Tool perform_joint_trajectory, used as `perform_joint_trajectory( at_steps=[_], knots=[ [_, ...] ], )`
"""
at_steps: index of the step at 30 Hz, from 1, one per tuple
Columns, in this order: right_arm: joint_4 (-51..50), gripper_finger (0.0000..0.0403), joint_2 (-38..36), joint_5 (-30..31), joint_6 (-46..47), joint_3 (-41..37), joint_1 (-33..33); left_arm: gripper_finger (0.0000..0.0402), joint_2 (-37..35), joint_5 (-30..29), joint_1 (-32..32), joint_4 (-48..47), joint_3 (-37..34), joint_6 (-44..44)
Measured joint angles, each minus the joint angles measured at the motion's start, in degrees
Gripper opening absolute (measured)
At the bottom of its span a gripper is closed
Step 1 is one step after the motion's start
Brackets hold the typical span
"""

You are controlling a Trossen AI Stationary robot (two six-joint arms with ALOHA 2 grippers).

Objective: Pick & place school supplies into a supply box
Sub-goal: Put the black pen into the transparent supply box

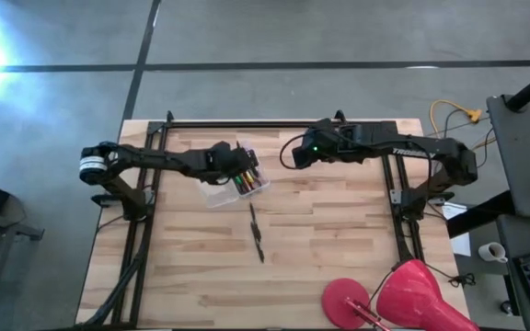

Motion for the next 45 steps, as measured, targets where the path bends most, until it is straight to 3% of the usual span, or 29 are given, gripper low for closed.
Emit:
perform_joint_trajectory(
  at_steps=[3, 9, 14, 20, 25, 30, 38, 45],
  knots=[
    [0.13, 0.0187, 0.00, -0.72, -0.16, -1.99, 0.81, 0.0034, -0.05, 1.56, 1.45, -0.03, -0.55, 1.66],
    [4.39, 0.0187, 0.33, -1.01, -0.34, -6.00, 2.61, 0.0044, -0.86, -0.81, 1.36, 0.73, 0.11, 12.89],
    [14.20, 0.0187, 0.35, -3.92, -0.12, -9.24, 2.91, 0.0090, -0.91, -0.86, 1.44, 0.19, -0.05, 13.32],
    [18.07, 0.0187, 0.35, -5.38, -2.66, -10.40, 2.93, 0.0144, -2.29, 4.73, 1.11, -0.34, -0.16, 12.92],
    [18.55, 0.0187, 1.67, -9.10, -11.78, -10.42, 4.03, 0.0153, -8.87, 5.39, -5.06, -1.18, -0.41, 22.88],
    [19.10, 0.0187, 7.87, -15.18, -8.39, -9.66, 4.83, 0.0153, -16.49, 5.25, -13.68, -4.27, -1.68, 29.52],
    [19.33, 0.0187, 22.99, -21.00, -0.61, -1.22, 8.79, 0.0153, -24.58, 1.45, -26.03, -4.35, -6.33, 25.75],
    [18.54, 0.0187, 31.56, -19.15, -1.49, 7.63, 12.04, 0.0152, -28.98, 0.96, -33.41, -4.33, -9.10, 20.17]
  ],
)
